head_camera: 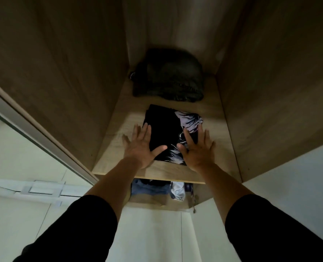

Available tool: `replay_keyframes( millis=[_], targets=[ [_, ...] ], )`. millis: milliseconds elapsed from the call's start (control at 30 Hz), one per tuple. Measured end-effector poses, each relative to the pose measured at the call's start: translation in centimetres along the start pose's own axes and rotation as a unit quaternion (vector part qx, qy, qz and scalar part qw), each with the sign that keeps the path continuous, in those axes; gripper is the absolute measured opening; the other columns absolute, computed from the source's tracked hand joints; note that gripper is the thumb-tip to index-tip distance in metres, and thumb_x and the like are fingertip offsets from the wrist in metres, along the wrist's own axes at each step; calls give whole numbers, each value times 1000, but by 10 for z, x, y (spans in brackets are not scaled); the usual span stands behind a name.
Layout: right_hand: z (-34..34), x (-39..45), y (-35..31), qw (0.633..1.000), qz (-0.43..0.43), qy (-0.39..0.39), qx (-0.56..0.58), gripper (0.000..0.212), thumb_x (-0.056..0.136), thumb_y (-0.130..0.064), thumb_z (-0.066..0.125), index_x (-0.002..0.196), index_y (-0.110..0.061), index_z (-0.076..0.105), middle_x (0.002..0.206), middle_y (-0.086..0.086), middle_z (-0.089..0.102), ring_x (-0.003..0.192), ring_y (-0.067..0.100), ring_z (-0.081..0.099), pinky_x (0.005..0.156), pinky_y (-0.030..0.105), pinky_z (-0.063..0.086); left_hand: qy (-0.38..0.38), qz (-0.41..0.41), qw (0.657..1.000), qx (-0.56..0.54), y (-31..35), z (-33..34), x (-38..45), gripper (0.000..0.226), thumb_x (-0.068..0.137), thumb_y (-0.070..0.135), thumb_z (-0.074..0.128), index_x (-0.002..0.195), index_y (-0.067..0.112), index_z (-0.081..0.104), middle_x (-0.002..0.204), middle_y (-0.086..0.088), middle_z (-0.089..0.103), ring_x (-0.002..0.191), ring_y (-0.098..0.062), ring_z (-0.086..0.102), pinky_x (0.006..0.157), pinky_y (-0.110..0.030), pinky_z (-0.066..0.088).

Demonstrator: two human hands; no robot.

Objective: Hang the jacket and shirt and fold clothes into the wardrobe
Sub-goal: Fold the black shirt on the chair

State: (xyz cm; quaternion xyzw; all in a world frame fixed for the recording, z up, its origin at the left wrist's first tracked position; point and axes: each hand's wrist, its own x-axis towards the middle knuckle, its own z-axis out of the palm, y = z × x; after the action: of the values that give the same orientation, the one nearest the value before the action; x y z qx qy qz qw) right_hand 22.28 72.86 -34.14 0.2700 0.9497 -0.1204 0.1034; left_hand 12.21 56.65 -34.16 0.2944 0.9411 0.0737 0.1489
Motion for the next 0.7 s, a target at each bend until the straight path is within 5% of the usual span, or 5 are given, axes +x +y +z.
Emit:
replay_keyframes(
  millis=[267, 367, 700],
  targets=[
    [-6, 17, 3, 997, 10, -76, -9, 65, 92, -66, 21, 144, -48, -13, 155, 5, -28, 143, 31, -22, 114, 58, -5, -48, -60, 997, -7, 5, 5, -5, 95, 79, 79, 14, 149, 19, -9, 158, 5, -14, 142, -16, -22, 109, -64, -6],
    [-12, 6, -1, 998, 26, -52, -8, 67, 91, -66, 22, 144, -45, -15, 154, 9, -28, 142, 32, -23, 114, 57, -5, -58, -66, 996, -11, 2, -1, -12, 90, 83, 74, 15, 149, 18, -10, 158, 4, -14, 142, -17, -23, 109, -64, -5],
    [-66, -98, -73, 981, -144, 74, 110, 73, 87, -65, 17, 149, -29, 19, 158, 9, 18, 146, 28, 12, 114, 53, 19, 95, -77, 981, -152, -13, -66, -146, 68, 90, 58, 7, 149, 26, -9, 157, 9, -13, 143, -9, -17, 114, -50, -6]
  ],
)
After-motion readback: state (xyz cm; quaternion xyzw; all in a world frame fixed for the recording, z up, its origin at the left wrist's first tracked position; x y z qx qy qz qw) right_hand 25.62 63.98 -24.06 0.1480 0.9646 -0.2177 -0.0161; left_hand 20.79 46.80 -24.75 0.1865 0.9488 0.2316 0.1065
